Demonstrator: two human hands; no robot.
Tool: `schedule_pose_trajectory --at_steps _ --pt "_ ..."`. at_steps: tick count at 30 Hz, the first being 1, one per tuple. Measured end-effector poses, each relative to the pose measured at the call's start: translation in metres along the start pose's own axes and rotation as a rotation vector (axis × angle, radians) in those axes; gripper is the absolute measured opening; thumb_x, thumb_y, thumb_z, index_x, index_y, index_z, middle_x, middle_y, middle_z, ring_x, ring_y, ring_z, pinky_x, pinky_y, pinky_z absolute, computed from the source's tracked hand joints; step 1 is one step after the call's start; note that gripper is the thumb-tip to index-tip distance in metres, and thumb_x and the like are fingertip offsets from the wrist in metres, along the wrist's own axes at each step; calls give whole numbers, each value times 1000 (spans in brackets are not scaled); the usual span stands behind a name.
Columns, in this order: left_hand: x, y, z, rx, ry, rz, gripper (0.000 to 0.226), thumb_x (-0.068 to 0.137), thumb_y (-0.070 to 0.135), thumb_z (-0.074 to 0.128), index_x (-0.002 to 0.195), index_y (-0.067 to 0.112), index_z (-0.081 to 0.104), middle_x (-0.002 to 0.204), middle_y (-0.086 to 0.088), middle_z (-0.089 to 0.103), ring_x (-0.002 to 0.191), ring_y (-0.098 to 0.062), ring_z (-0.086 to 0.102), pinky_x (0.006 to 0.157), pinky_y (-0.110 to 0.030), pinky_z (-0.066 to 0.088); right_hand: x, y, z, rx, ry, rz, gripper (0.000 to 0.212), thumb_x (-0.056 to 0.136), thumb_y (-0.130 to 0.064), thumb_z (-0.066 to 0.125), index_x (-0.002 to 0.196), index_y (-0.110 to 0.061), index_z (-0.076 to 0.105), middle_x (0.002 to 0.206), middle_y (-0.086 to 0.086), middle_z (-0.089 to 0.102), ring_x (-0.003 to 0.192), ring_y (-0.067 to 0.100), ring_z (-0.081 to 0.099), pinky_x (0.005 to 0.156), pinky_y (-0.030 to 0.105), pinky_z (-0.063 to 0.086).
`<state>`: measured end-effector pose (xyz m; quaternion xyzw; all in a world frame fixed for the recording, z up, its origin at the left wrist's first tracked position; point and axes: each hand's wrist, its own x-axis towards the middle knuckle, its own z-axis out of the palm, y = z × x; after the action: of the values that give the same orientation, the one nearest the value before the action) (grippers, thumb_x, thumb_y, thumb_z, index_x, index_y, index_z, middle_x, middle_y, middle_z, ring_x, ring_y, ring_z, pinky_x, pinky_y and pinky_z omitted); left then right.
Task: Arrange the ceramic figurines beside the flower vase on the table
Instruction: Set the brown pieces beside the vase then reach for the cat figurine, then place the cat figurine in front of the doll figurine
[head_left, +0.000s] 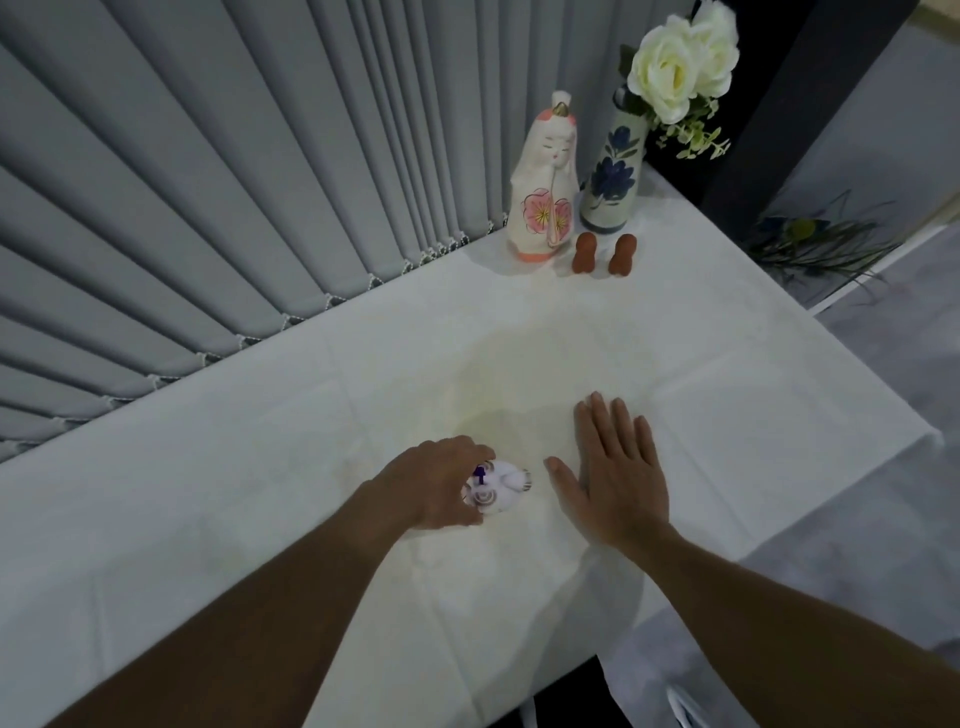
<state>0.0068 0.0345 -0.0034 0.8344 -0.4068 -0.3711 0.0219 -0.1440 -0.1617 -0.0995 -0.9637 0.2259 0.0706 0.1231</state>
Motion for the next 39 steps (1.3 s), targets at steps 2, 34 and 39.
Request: schedule_pose_trajectory --at_steps 2,34,39 --pt "5 0 -2 -4 26 -1 64 74 43 80 130 26 54 125 4 61 111 -25 61 94 -41 50 0 0 -1 7 -11 1 85 99 -70 15 164 -17 -1 172 3 -9 158 25 -13 129 47 -2" --pt "198 63 -126 -324 456 -233 63 70 42 87 122 18 60 117 -5 71 101 -27 67 88 -40 56 134 61 -43 36 36 63 85 98 -73 20 163 -19 14 173 4 6 160 28 2 129 49 6" --pt "202 62 -129 -334 448 -236 64 68 43 88 121 21 61 115 -3 72 100 -25 66 87 -38 56 135 62 -44 37 38 62 84 98 -73 19 163 -21 15 173 3 6 159 28 2 128 48 2"
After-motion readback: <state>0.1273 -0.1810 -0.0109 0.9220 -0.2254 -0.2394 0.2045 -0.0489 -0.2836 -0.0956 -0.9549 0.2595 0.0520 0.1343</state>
